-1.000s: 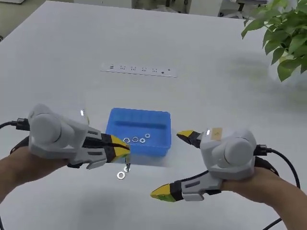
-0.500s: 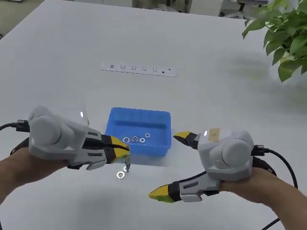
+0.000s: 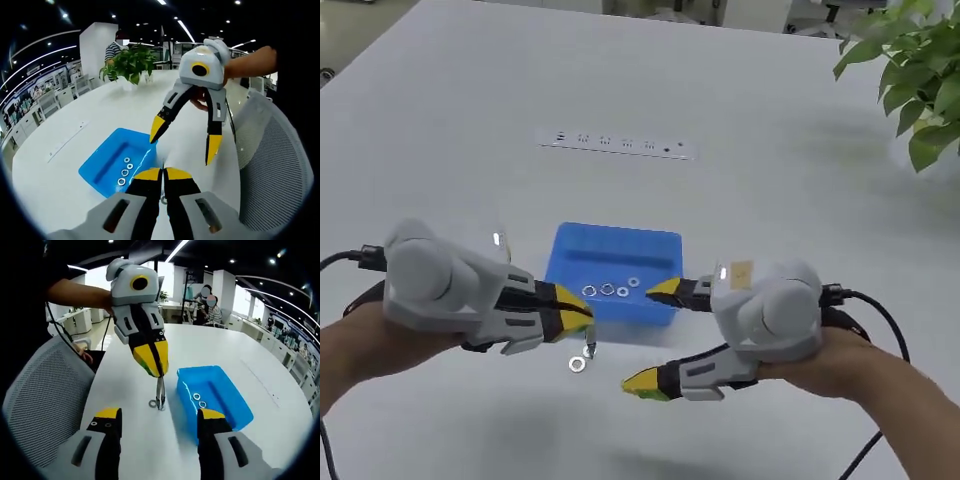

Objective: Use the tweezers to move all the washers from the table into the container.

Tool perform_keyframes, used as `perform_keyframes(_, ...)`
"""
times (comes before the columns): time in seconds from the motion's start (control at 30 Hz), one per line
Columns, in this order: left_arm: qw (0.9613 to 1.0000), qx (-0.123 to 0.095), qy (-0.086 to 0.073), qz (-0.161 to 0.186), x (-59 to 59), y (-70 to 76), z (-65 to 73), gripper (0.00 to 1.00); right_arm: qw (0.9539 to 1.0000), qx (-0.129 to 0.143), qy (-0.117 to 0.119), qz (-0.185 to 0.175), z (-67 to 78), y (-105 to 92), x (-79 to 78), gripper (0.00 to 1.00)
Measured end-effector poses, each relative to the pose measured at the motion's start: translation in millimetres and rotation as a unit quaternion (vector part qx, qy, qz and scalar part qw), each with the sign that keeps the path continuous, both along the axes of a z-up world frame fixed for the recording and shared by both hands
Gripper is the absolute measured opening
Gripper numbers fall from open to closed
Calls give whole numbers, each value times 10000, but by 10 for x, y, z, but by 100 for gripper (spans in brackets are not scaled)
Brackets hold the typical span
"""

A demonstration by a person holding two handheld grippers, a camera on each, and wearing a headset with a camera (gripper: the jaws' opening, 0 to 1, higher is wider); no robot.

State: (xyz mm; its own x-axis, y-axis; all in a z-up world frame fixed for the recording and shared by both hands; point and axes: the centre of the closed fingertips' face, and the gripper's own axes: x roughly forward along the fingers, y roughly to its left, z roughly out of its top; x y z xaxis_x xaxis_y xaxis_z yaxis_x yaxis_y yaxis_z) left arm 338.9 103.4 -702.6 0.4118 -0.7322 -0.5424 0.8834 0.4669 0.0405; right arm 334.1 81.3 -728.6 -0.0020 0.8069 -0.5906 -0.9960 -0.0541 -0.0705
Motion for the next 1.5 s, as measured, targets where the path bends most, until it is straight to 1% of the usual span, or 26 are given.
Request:
perform_keyframes(0.07, 10000, 17, 2, -22, -4, -5, 1, 5, 9998, -55, -76, 163, -22, 35, -3, 52)
perform_keyframes(0.13, 10000, 37, 0, -39, -4, -7, 2, 5, 9996, -44, -88, 263, -27, 73, -8, 47)
perform_keyframes(0.27, 9999, 76, 4, -105, -10, -17, 1, 5, 9983, -120, -172, 538, -69, 147, -11, 39)
perform_keyframes(0.3, 9999, 81, 9, -111, -9, -17, 0, 5, 9979, -142, -213, 595, -79, 159, -9, 38)
perform_keyframes(0.37, 9999, 87, 9, -115, -5, -15, 0, 5, 9972, -155, -199, 700, -92, 194, -18, 35)
perform_keyframes(0.47, 9999, 102, 9, -133, -7, -20, 2, 5, 9958, -213, -272, 845, -125, 231, -10, 31)
perform_keyframes(0.6, 9998, 138, 9, -173, -18, -34, 7, 5, 9936, -307, -359, 1030, -176, 280, -8, 29)
perform_keyframes(0.67, 9997, 146, 16, -193, -27, -41, 11, 5, 9927, -332, -404, 1091, -194, 304, 1, 26)
perform_keyframes(0.77, 9997, 160, 20, -194, -27, -39, 11, 5, 9913, -379, -428, 1188, -228, 331, -4, 23)
perform_keyframes(0.8, 9997, 163, 23, -198, -30, -43, 14, 5, 9902, -415, -463, 1249, -245, 337, -9, 22)
perform_keyframes(0.87, 9996, 171, 23, -203, -31, -42, 14, 5, 9896, -435, -445, 1298, -262, 353, -20, 20)
perform_keyframes(0.97, 9997, 150, 28, -198, -30, -46, 14, 5, 9867, -525, -475, 1466, -304, 380, -42, 19)
perform_keyframes(1.03, 9997, 151, 33, -208, -34, -52, 14, 5, 9856, -550, -467, 1528, -324, 400, -43, 17)
perform_keyframes(1.23, 9996, 166, 45, -243, -39, -56, 15, 5, 9823, -613, -528, 1692, -348, 432, -58, 14)
perform_keyframes(1.33, 9995, 160, 51, -273, -44, -58, 13, 5, 9815, -627, -555, 1721, -346, 442, -43, 11)
perform_keyframes(1.5, 9994, 158, 51, -303, -48, -69, 14, 5, 9794, -657, -579, 1817, -355, 440, -55, 11)
